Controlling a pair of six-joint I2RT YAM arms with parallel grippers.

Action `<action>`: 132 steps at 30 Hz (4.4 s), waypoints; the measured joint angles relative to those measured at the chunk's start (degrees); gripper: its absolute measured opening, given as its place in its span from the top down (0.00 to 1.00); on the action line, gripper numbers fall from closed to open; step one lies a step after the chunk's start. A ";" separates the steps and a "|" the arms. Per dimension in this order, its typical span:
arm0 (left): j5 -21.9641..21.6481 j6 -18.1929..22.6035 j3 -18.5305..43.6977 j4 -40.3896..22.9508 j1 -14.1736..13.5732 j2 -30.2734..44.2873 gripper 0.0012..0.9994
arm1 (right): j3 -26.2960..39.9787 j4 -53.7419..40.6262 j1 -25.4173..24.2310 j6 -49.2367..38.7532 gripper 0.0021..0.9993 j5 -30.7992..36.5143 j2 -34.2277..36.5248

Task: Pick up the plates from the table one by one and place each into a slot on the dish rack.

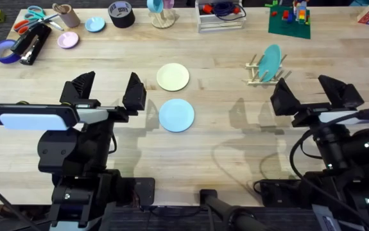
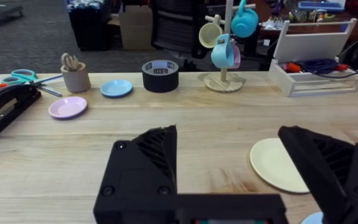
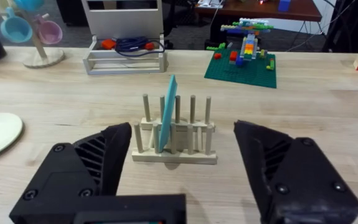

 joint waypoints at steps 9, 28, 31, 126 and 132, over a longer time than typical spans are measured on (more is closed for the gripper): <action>-0.02 0.00 0.00 -0.04 -0.02 0.00 0.01 | 0.00 -0.15 0.00 0.00 0.00 -0.02 0.00; 0.04 -0.01 1.08 -3.24 -0.02 0.00 0.01 | 1.23 -2.43 0.00 -0.28 0.01 -0.07 0.00; 0.07 -0.02 5.22 -9.87 -0.02 0.00 0.01 | 3.60 -5.73 0.00 -0.44 0.01 -0.22 0.04; 36.69 7.58 77.00 -62.54 5.51 92.43 0.96 | 86.54 -67.61 0.17 -3.43 0.01 -6.25 68.26; 39.41 7.76 74.63 -57.41 5.51 99.75 0.96 | 86.55 -67.60 0.17 -3.43 0.01 -6.25 68.26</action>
